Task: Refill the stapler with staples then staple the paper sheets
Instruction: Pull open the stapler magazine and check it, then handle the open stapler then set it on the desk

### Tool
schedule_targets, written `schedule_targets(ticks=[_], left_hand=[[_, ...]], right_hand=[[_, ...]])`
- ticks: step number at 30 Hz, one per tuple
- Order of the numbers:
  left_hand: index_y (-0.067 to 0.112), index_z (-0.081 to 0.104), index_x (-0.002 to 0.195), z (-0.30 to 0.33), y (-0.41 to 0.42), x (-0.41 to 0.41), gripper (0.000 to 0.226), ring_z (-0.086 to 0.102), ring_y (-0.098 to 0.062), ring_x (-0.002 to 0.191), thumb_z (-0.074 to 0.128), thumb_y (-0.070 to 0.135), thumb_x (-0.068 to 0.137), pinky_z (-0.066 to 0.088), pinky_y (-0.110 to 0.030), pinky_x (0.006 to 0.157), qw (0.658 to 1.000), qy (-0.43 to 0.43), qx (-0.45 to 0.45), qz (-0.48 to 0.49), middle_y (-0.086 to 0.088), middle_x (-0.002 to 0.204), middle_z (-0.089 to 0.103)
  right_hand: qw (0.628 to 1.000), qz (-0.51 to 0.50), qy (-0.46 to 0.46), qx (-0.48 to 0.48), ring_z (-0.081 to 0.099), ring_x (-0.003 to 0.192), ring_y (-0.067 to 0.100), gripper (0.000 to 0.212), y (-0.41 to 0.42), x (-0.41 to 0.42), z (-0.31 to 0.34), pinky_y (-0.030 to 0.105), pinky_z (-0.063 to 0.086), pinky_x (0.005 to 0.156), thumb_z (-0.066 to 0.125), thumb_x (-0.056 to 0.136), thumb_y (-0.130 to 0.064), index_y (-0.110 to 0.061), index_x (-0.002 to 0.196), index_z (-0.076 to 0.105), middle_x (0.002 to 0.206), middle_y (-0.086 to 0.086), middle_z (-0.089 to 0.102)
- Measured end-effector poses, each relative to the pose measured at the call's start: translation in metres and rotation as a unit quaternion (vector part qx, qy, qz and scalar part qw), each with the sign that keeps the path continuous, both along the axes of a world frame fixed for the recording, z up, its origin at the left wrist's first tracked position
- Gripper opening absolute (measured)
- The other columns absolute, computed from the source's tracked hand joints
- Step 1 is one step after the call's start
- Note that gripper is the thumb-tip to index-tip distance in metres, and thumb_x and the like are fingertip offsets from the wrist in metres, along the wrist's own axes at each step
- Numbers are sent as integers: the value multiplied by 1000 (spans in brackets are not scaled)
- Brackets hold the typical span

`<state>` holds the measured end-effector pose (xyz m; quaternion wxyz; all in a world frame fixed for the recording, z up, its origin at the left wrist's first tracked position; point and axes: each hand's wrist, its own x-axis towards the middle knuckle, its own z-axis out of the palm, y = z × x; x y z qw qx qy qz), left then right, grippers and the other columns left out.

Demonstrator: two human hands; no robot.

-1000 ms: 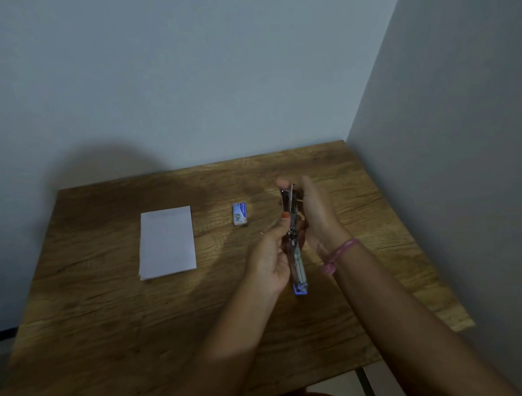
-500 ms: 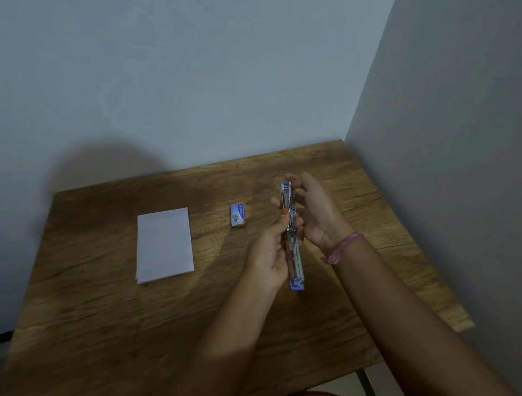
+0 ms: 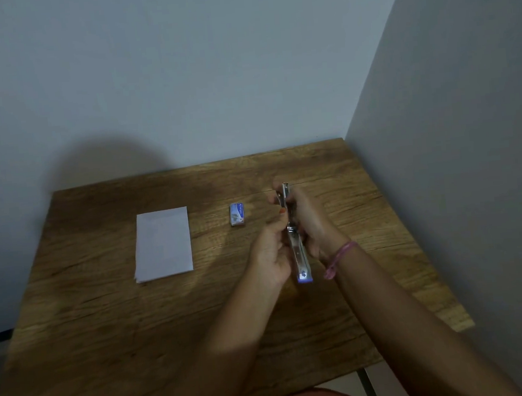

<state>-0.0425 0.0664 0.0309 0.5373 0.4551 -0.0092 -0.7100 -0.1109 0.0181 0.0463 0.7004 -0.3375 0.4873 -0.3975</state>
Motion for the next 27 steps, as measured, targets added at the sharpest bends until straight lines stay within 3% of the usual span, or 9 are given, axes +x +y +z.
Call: schedule_targets(ticks=[3, 8, 11, 13, 16, 18, 21, 24, 27], left_hand=[[10, 69, 86, 1, -3, 2, 9, 72, -13, 59, 64, 17, 88, 54, -21, 48, 1000, -3, -7, 0, -3, 69, 75], [8, 71, 86, 0, -2, 4, 9, 72, -12, 62, 66, 15, 87, 55, -20, 51, 1000, 9, -21, 1, -5, 73, 76], [6, 69, 88, 2, -2, 2, 9, 72, -13, 60, 63, 12, 89, 54, -20, 50, 1000, 24, -11, 10, -5, 70, 75], [5, 67, 89, 2, -2, 1, 9, 71, -13, 58, 61, 11, 90, 54, -20, 49, 999, 28, -6, 15, -5, 68, 74], [5, 68, 88, 4, -2, 3, 12, 71, -12, 56, 60, 14, 92, 54, -20, 48, 1000, 15, -6, 9, -4, 65, 74], [6, 68, 89, 5, -2, 4, 15, 70, -12, 56, 60, 17, 92, 54, -20, 47, 1000, 8, -7, 0, -4, 66, 73], [6, 67, 86, 5, -1, 4, 16, 69, -11, 52, 59, 17, 92, 52, -19, 45, 1000, 8, -3, -1, -3, 61, 72], [6, 67, 85, 4, 0, 2, 15, 66, -11, 48, 59, 17, 92, 51, -19, 43, 1000, 2, 2, -1, -2, 57, 70], [7, 67, 87, 2, 0, 2, 13, 66, -10, 48, 58, 16, 92, 51, -19, 43, 1000, -14, 11, 5, -1, 58, 70]], right_hand=[[999, -8, -38, 3, 65, 72, 18, 34, 3, 1, -6, 28, 54, 67, 39, 96, -23, -18, 122, 61, 109, 5, 70], [996, -5, -88, -2, 65, 85, 25, 35, 3, -2, -6, 31, 57, 71, 41, 98, -25, -19, 129, 55, 123, 5, 67], [995, -18, -98, 3, 65, 80, 21, 34, 5, -2, -10, 29, 56, 69, 44, 95, -25, -17, 125, 59, 117, 4, 69], [996, -18, -92, -1, 68, 76, 18, 32, 6, -3, -15, 27, 57, 66, 47, 92, -28, -16, 113, 66, 100, 4, 73], [994, -18, -94, -50, 70, 80, 13, 27, 10, -1, -23, 26, 56, 66, 48, 90, -35, -32, 107, 69, 88, -2, 74], [990, -31, -105, -85, 69, 87, 12, 30, 12, 1, -29, 26, 56, 71, 47, 88, -30, -36, 115, 60, 91, -1, 74], [987, -49, -110, -102, 67, 104, 19, 29, 13, 0, -35, 26, 55, 75, 46, 91, -20, -24, 119, 51, 111, 11, 69], [989, -44, -52, -135, 66, 85, 9, 18, 16, -4, -38, 22, 54, 68, 43, 93, -19, -17, 105, 56, 90, -2, 69], [985, -40, 35, -165, 63, 72, 6, 23, 20, -5, -36, 23, 50, 64, 45, 91, -27, -13, 90, 64, 77, -4, 65]])
